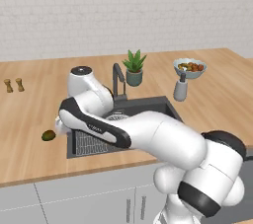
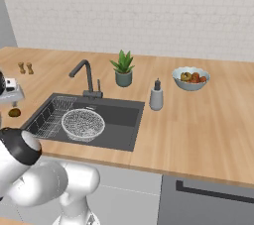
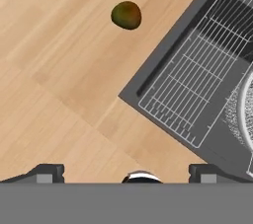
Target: Put the colander in the sink, put the mango in the colander, and turn on the sink faucet and pour water over the colander.
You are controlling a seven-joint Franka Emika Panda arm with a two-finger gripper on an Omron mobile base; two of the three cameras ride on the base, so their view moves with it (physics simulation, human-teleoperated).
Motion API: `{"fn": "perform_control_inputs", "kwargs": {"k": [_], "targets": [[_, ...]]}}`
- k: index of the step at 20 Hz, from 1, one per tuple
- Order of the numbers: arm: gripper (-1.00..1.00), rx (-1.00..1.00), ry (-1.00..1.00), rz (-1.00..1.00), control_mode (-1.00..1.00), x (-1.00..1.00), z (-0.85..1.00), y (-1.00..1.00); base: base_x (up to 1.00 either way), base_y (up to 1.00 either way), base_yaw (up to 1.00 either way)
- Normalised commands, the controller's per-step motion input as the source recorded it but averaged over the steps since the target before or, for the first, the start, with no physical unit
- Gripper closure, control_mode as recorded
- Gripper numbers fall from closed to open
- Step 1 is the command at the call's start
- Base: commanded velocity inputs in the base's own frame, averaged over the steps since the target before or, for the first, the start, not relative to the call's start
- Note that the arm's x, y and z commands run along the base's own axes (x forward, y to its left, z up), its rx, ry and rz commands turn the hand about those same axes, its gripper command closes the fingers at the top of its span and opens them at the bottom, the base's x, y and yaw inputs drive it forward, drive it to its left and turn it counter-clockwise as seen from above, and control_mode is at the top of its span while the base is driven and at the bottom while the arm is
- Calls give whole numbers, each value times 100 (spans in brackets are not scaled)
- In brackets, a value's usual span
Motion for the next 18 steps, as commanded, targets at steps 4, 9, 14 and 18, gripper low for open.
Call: {"fn": "perform_control_inputs", "kwargs": {"k": [4, 9, 14, 18], "targets": [[-100, -4, 0, 0, -100, 5, -39, 50, 0, 0, 0], [-100, 0, -1, 0, -100, 11, -28, 32, 0, 0, 0], [-100, 0, 0, 0, -100, 30, -13, 22, 0, 0, 0], [-100, 0, 0, 0, -100, 39, -20, 24, 0, 0, 0]]}}
